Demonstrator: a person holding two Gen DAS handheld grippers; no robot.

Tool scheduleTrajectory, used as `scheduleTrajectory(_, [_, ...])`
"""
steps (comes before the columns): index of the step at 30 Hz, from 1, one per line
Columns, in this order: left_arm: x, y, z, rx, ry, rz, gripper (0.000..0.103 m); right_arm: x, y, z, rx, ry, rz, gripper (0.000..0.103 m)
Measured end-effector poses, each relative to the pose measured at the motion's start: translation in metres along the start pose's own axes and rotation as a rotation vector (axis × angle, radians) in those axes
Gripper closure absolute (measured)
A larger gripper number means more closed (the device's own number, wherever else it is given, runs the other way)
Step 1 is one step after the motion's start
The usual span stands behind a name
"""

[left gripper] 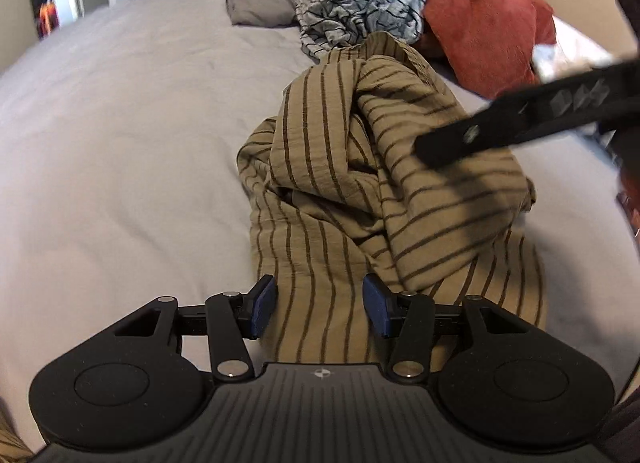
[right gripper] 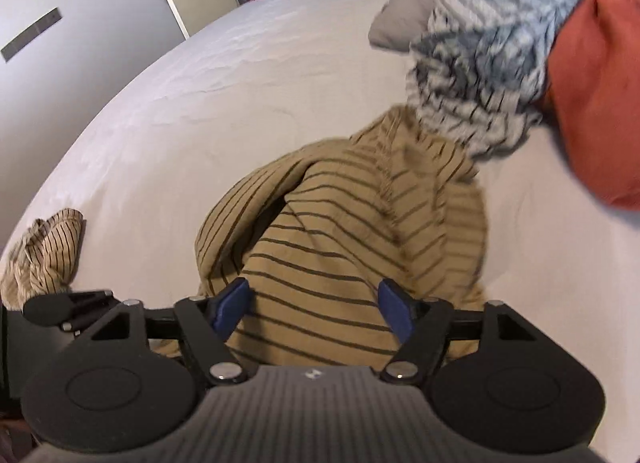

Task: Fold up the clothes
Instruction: 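Lift and spread the striped tan shirt across the bed with both tools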

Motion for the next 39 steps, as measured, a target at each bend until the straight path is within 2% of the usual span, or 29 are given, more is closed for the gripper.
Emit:
scheduleTrajectory(1, [-0.002,0.001,0.001,-0.008,-0.029,-0.008,0.073,-0.002,0.005,-0.001,-0.015,0.003,-0.005,0.058])
scheduleTrajectory(2, [-0.004,0.002,0.002,-0.007,-0.047,-0.008,0.078,-0.004,0.01,-0.002,-0.028,0.003,-0.012,0.069])
scheduleTrajectory(3, [-0.006,-0.001,0.003,-0.002,-0.044,0.001,0.084,-0.007,0.012,-0.002,-0.031,-0.011,-0.024,0.075])
scheduleTrajectory(4, [-0.008,-0.003,0.003,0.004,-0.041,0.009,0.096,-0.009,0.012,-0.001,-0.029,-0.026,-0.034,0.086])
scheduleTrajectory(5, [-0.011,-0.007,0.003,0.012,-0.036,0.017,0.099,-0.011,0.011,0.0,-0.027,-0.04,-0.046,0.092])
scheduleTrajectory(6, [-0.013,-0.011,0.002,0.02,-0.03,0.026,0.101,-0.012,0.007,0.002,-0.025,-0.049,-0.058,0.094])
scheduleTrajectory(11, [-0.031,-0.042,0.006,0.08,-0.039,0.076,0.103,-0.01,-0.033,0.011,0.023,-0.102,-0.116,0.097])
scheduleTrajectory(17, [-0.065,-0.103,0.016,0.17,-0.115,0.161,0.103,0.013,-0.096,0.011,0.083,-0.132,-0.203,0.097])
scheduleTrajectory(26, [-0.114,-0.19,0.026,0.291,-0.215,0.288,0.103,0.062,-0.184,-0.009,0.115,-0.048,-0.331,0.097])
scheduleTrajectory(28, [-0.121,-0.203,0.021,0.279,-0.211,0.321,0.103,0.068,-0.193,-0.02,0.092,-0.048,-0.35,0.097])
scheduleTrajectory(33, [-0.123,-0.207,-0.003,0.154,-0.16,0.375,0.103,0.071,-0.192,-0.063,-0.042,-0.057,-0.338,0.097])
scheduleTrajectory(37, [-0.12,-0.194,-0.023,0.05,-0.07,0.372,0.103,0.068,-0.181,-0.092,-0.133,-0.104,-0.314,0.097])
scheduleTrajectory(39, [-0.119,-0.189,-0.028,0.018,-0.07,0.366,0.103,0.068,-0.176,-0.096,-0.164,-0.118,-0.312,0.093])
Point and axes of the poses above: each gripper's, at about its wrist camera, not at the fingertips, and y roughly the way its jaws point, x to its right, z to its top, the point moved 2 cm from there along y, roughly the way its jaws point, and after that the axes turned 15 degrees about x, right-handed, at the moved point
